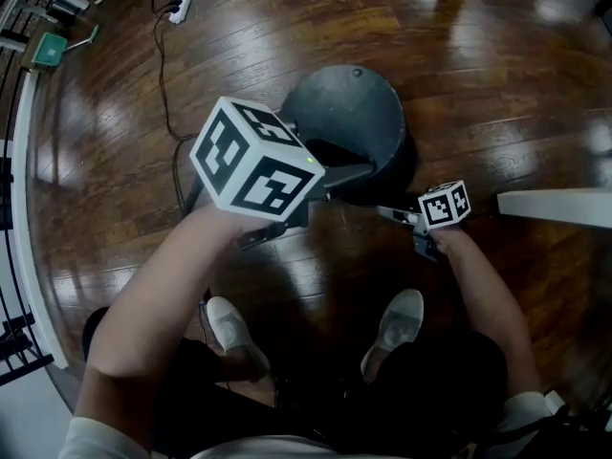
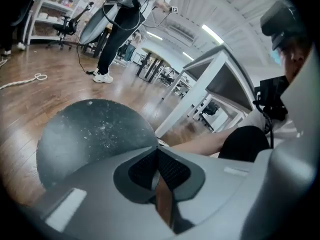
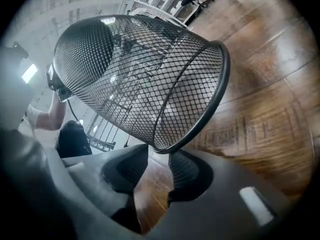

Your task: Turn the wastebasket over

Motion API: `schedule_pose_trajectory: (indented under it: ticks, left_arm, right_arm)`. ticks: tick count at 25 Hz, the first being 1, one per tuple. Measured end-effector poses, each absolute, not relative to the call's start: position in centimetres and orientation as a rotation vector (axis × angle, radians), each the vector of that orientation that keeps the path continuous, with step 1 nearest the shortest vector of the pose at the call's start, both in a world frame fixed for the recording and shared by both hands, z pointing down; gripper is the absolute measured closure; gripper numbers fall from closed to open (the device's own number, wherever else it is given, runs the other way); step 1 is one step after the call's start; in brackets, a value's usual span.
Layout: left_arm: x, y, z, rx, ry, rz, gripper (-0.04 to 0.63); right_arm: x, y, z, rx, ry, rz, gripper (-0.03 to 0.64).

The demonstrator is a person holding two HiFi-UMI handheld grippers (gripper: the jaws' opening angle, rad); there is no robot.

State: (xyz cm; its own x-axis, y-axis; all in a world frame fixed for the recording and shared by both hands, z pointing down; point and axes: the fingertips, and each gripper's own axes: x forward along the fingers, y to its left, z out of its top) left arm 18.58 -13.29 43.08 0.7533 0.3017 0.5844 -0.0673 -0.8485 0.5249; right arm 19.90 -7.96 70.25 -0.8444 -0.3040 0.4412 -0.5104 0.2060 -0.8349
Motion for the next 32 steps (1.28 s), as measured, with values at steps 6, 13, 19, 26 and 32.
schedule_pose_trajectory:
  ticks: [6, 13, 19, 26, 32]
  left_arm:
    - [19.9, -13.5, 43.6, 2.363, 0.152, 0.981, 0.595]
    - [21.1, -14.1, 45.4, 2.300, 0.097, 1.034, 0.597]
    - [21.2, -14.4, 45.5, 2.298, 0.108, 1.032, 0.597]
    - [20.8, -15.1, 44.0, 2.424, 0.101, 0.821, 0.595]
    - [17.8, -15.3, 36.0, 2.680, -0.069, 0.552, 0.595]
  right_arm:
    - [20.0, -8.1, 71.5, 0.811, -2.173, 1.685, 0.486]
    - [20.7, -7.8, 71.4, 0.859, -2.131, 1.627, 0.509]
    - [22.7, -7.9, 69.7, 0.948, -2.152, 1.522, 0.509]
    - [24.7, -7.9, 62.1, 1.077, -2.232, 1.227, 0.509]
    - [24.6, -6.2, 49.1, 1.083, -2.295, 0.917, 0.509]
